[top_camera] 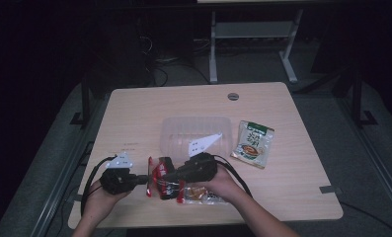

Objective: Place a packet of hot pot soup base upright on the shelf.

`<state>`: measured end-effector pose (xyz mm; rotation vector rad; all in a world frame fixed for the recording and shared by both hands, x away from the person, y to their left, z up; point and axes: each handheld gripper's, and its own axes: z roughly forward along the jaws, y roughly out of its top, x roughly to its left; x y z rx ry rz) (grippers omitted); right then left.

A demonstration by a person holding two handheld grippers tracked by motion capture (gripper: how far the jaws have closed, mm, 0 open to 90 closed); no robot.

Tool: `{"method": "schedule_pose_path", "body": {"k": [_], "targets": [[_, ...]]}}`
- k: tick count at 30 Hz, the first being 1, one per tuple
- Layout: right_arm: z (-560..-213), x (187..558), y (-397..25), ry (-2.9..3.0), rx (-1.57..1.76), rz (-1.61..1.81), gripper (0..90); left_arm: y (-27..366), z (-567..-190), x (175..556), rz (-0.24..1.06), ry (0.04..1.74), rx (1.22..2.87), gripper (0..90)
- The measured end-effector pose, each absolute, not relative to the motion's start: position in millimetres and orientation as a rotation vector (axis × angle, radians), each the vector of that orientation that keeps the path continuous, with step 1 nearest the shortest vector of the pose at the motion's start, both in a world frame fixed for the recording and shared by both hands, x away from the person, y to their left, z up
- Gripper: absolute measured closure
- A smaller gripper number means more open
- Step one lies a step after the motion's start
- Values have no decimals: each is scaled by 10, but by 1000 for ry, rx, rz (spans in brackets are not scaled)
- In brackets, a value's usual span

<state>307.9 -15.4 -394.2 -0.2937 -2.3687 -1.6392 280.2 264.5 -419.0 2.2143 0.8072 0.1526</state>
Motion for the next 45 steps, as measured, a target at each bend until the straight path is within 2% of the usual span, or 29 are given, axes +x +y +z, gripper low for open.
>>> {"method": "schedule_pose_path", "body": {"k": [17, 18, 26, 32, 45], "targets": [[-3688, 3204, -691, -2310, -377, -1795, 900, 2828, -4227, 2726, 154, 809, 2221, 894], [-3671, 3206, -721, -2313, -378, -1802, 900, 2844, -4232, 2719, 152, 818, 2218, 857], [-3616, 3269, -947, -2351, -470, -1839, 900, 2958, -4249, 2705, 150, 867, 2199, 784], [-3618, 3349, -1019, -2372, -546, -1847, 900, 2982, -4270, 2729, 143, 872, 2215, 759], [-3574, 3510, -1132, -2401, -642, -1859, 900, 3009, -4281, 2738, 166, 909, 2204, 550]]}}
